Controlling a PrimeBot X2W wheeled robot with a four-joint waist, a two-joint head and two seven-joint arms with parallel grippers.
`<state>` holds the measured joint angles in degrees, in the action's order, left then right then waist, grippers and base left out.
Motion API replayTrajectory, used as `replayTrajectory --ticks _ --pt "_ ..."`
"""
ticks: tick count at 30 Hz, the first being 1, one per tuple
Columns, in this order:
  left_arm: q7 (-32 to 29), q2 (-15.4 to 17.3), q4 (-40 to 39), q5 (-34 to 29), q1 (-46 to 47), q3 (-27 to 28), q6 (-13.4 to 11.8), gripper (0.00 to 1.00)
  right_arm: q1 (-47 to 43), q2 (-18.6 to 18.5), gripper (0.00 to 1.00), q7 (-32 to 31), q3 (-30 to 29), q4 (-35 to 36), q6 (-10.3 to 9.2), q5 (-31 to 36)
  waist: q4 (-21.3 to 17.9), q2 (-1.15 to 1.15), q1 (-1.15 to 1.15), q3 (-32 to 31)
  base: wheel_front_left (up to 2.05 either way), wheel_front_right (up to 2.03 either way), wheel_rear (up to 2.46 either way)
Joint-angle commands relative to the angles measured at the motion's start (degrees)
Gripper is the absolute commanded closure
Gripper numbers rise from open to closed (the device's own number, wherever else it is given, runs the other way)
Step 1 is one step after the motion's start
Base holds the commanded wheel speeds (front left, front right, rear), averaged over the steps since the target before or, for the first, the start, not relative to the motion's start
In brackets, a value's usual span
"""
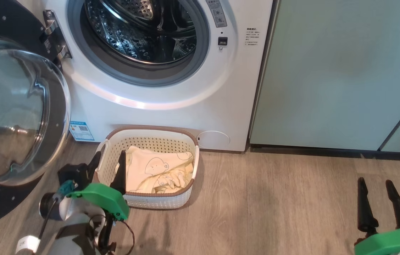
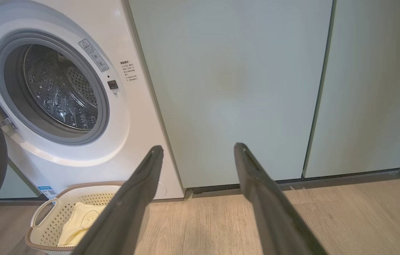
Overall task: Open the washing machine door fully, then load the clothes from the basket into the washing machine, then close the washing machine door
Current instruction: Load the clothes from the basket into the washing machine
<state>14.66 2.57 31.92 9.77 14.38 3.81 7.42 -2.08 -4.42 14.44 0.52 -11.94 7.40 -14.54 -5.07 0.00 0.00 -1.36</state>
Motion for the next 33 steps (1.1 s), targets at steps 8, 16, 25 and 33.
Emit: replayTrajectory --ticks 8,16,25,33 --pt "0.34 1.92 -2.45 1.18 2.62 0.89 0.06 0.00 1.31 -0.80 0.00 0.56 1.49 1.48 0.09 0.16 0.18 0.00 0.00 0.26 1.22 -1.22 0.00" --pt "0.34 2.03 -2.79 1.11 2.72 1.88 -0.02 0.00 1.33 -0.74 0.00 0.56 1.62 1.43 0.09 0.11 0.22 0.00 0.00 0.59 2.00 -2.00 0.00" --pt "0.34 1.66 -3.31 1.03 2.36 2.59 -0.19 0.00 1.44 -0.67 0.00 0.56 1.42 1.51 0.09 0.11 0.21 0.00 0.00 0.94 1.19 -1.17 -0.01" --pt "0.34 1.59 -4.10 0.62 2.48 3.29 -0.10 0.00 1.52 -0.62 0.00 0.56 1.30 1.44 0.09 -0.02 0.38 0.00 0.00 0.99 0.15 -0.15 0.00"
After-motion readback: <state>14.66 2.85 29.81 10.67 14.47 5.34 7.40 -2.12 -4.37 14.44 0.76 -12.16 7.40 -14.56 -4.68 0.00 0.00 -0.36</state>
